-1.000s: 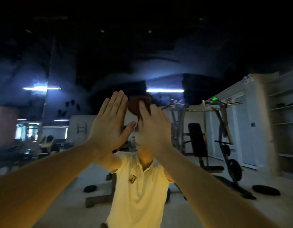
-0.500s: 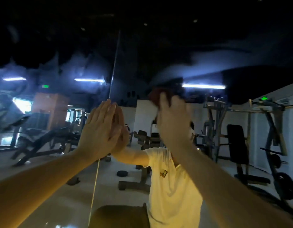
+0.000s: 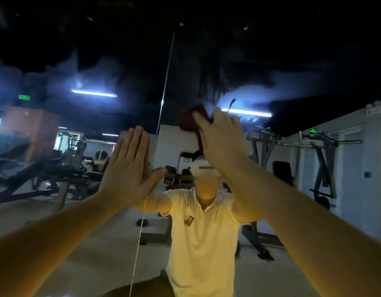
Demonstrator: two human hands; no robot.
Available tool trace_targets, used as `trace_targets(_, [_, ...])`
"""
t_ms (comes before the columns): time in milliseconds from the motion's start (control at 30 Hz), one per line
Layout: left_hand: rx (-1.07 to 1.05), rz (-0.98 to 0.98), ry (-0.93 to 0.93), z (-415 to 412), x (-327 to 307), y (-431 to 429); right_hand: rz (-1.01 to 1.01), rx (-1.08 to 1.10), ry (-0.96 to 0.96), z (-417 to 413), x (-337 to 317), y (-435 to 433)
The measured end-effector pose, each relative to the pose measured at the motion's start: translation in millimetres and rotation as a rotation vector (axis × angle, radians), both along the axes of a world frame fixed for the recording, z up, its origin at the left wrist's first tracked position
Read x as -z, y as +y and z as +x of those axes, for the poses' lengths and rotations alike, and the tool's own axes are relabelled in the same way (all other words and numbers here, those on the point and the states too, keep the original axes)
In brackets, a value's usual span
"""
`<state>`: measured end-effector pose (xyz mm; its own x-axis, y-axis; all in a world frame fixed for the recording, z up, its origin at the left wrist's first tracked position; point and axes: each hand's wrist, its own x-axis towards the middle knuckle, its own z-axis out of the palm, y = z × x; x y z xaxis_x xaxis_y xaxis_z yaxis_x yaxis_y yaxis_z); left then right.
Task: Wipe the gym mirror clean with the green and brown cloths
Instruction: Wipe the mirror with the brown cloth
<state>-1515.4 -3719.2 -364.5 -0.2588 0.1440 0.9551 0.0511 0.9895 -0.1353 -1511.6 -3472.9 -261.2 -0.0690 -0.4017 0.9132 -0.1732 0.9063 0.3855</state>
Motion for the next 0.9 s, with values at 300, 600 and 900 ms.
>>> trace_targets(300, [0.137, -0.095, -0.003, -5, 0, -25, 0.152, -0.179, -0.111, -14, 128, -32])
trace_targets(600, [0.167, -0.104, -0.025, -6, 3, -22, 0.152, 0.076, 0.085, -14, -13, -34])
trace_targets(900, [0.343, -0.179, 0.014, -6, 1, -42, -0.047, -0.137, 0.022, -13, 77, -64])
